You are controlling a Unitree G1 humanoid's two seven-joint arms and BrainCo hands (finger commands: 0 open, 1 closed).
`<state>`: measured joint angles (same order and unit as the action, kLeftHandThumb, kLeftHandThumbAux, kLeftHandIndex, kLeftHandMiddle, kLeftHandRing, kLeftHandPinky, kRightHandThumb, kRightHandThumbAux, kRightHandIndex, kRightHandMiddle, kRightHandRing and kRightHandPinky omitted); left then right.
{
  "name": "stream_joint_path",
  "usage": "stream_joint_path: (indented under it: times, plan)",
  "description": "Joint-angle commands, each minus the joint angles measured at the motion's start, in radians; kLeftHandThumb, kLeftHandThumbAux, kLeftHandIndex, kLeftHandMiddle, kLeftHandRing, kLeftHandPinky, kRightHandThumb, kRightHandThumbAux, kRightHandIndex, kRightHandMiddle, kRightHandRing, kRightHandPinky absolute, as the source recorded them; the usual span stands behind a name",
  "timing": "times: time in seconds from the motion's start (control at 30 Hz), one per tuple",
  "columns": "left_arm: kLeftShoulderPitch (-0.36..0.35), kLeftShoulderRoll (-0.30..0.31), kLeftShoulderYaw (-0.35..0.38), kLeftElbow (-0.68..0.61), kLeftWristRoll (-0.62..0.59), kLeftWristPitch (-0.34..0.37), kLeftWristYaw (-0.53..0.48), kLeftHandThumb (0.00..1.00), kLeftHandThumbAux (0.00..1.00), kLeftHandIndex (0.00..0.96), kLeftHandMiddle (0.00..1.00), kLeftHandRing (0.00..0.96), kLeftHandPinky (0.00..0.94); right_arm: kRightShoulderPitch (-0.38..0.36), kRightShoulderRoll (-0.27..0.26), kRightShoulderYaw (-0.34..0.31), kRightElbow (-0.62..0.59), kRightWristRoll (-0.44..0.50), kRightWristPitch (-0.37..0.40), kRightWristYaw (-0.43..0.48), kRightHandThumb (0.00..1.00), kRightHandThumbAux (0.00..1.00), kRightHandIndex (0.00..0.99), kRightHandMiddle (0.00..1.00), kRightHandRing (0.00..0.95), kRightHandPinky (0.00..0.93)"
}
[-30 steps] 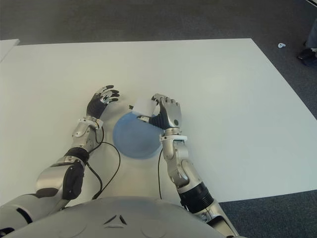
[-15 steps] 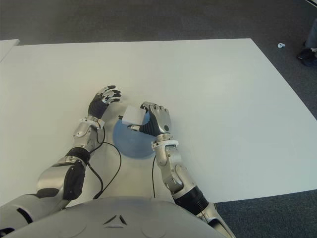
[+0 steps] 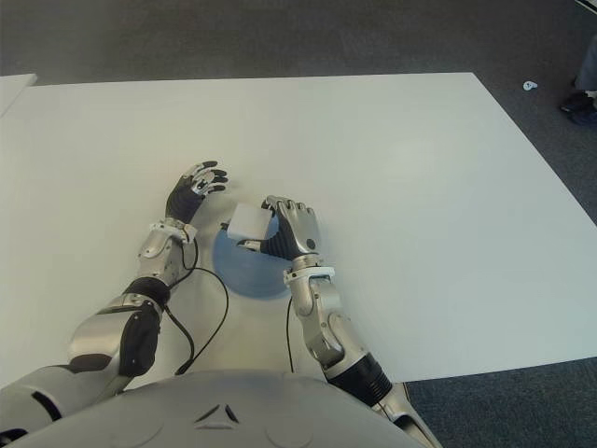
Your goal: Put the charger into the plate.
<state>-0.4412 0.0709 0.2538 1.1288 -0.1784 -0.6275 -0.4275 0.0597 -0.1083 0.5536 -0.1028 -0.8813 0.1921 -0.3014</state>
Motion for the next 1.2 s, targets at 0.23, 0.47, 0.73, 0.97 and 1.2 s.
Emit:
stream_joint_path:
  times: [0.23,0.47,0.73,0.97,1.2]
  plan:
    - [0.022,-0.003,-0.001,0.006,-0.006,0.022,0.002,0.104,0.569,0.249,0.351,0.35,0.336,-0.018,-0.075,0.014,0.003,-0.063,-0.019,0.066,0.309,0.27,0.048,0.094,0.137,0.162]
    - [0.022,-0.002,-0.002,0.004,-0.004,0.02,0.001,0.115,0.564,0.25,0.355,0.349,0.334,-0.011,-0.1,0.002,-0.028,-0.073,-0.027,0.08,0.241,0.18,0.003,0.007,0.011,0.013]
    - [0.026,0.001,-0.006,0.0,0.003,0.009,0.006,0.109,0.56,0.255,0.354,0.345,0.325,-0.003,-0.118,-0.011,-0.061,-0.058,-0.03,0.115,0.261,0.147,0.0,0.0,0.0,0.0]
    - [0.029,0.003,-0.008,-0.002,0.006,0.005,0.007,0.101,0.563,0.259,0.358,0.345,0.328,0.006,-0.128,-0.027,-0.078,-0.046,-0.041,0.143,0.279,0.133,0.0,0.0,0.0,0.0]
    - [0.03,0.005,-0.011,-0.004,0.011,0.0,0.009,0.091,0.566,0.264,0.367,0.349,0.333,0.009,-0.138,-0.05,-0.094,-0.036,-0.052,0.164,0.303,0.119,0.0,0.0,0.0,0.0]
